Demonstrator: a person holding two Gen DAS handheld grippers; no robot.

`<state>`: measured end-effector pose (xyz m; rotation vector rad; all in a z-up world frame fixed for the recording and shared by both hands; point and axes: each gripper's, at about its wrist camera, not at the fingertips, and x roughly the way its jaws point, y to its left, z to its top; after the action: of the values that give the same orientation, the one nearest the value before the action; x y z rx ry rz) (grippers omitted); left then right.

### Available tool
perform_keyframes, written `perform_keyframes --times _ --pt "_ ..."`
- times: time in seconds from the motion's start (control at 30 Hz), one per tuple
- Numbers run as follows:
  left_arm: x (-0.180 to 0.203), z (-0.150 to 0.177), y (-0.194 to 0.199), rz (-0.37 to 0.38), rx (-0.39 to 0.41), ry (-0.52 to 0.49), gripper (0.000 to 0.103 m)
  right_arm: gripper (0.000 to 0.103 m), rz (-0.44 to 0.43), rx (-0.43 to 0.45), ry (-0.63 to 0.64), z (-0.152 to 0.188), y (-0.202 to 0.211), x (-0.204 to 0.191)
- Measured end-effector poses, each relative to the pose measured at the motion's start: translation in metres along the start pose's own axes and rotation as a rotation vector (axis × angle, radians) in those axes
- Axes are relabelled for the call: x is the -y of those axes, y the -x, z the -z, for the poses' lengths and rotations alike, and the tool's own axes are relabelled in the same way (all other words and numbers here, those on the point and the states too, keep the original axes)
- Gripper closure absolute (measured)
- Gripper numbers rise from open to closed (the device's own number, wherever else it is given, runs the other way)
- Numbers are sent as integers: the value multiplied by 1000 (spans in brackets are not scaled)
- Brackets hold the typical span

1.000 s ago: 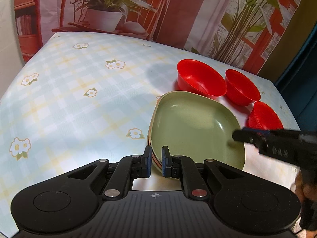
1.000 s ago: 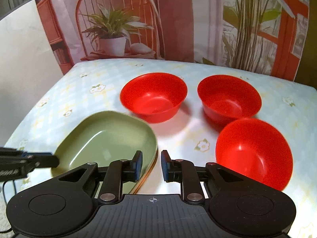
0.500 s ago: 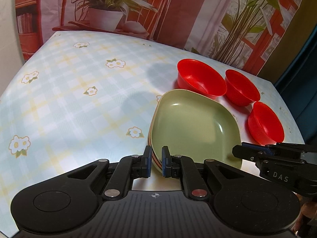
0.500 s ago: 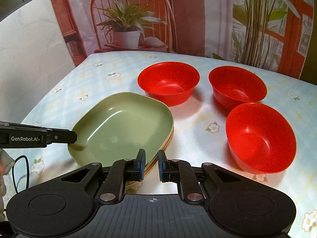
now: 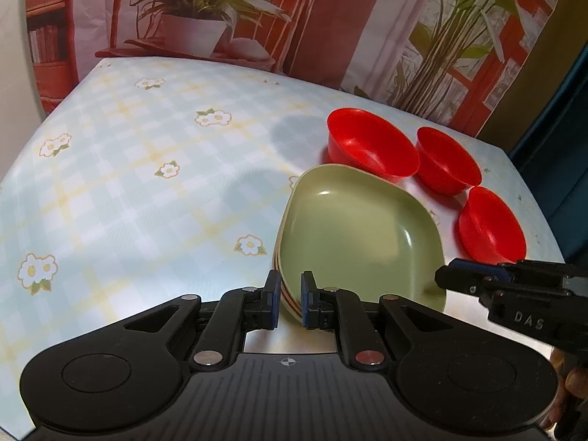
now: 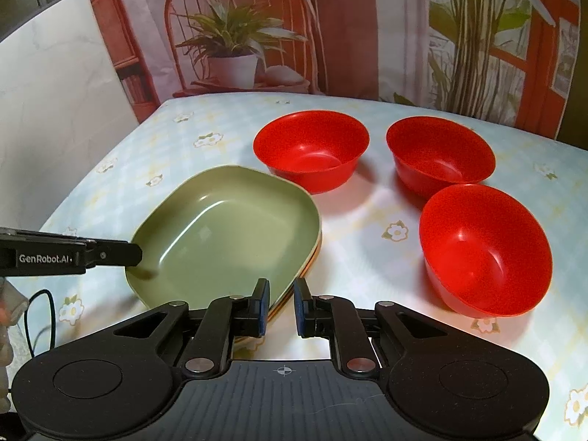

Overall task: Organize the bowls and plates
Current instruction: 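Move the left tool to a red bowl and open around its rim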

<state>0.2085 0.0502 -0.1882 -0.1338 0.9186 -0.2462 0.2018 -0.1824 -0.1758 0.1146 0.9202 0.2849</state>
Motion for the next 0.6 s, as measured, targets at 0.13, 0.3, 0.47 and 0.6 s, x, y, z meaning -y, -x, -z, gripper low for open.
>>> perform_keyframes --times 0.13,0.3,0.47,0.6 --pt "0 -7 8 1 27 -11 90 85 1 29 -29 -7 10 10" --pt "7 -25 16 14 53 -37 90 85 40 73 -30 -20 23 31" --pt "23 -51 15 35 69 -69 90 85 81 113 -21 -39 31 59" --pt "44 -74 11 58 88 -97 90 85 104 150 -22 -55 34 86"
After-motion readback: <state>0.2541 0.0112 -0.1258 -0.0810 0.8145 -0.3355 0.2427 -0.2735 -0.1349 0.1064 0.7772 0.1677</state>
